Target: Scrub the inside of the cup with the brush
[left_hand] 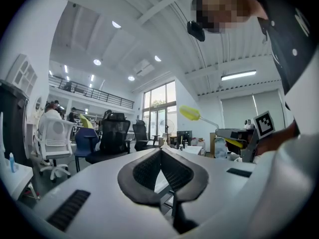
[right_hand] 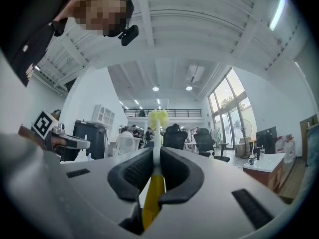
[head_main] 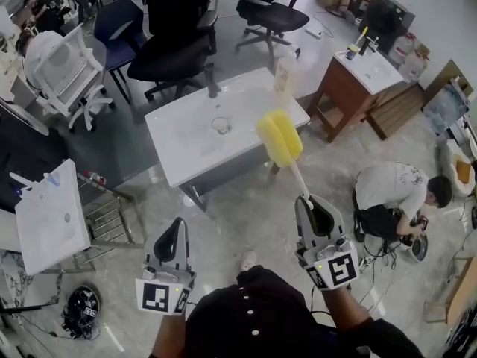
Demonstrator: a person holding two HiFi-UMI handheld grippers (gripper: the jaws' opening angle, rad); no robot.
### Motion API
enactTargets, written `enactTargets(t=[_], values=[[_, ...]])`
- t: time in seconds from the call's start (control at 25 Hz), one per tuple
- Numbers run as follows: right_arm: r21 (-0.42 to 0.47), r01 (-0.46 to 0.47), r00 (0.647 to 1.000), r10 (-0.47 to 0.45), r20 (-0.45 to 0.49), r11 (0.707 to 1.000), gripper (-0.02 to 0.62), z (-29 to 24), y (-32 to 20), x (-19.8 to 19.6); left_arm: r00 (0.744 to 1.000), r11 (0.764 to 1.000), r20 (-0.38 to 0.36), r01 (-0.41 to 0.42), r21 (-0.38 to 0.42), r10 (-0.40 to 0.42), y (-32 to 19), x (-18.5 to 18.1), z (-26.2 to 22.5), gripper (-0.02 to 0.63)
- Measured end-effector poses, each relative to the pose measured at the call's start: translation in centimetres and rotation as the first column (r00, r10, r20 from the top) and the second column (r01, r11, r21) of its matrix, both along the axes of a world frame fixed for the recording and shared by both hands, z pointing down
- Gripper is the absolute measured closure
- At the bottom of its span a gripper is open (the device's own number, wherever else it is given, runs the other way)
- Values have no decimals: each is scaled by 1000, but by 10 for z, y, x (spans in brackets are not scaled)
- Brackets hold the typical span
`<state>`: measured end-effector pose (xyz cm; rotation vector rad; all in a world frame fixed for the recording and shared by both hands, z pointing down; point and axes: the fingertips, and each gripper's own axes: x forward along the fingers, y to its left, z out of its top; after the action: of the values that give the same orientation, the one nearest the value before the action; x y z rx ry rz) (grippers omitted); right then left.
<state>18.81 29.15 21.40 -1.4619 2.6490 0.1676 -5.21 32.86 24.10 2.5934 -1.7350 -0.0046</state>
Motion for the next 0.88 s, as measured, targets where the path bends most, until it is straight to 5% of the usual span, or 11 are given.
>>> enactTargets(t=[0.88], values=[[-23, 33, 999, -33, -11, 999, 549, 14, -108, 24, 999, 998, -8, 47, -46, -47, -93, 22, 17, 580]])
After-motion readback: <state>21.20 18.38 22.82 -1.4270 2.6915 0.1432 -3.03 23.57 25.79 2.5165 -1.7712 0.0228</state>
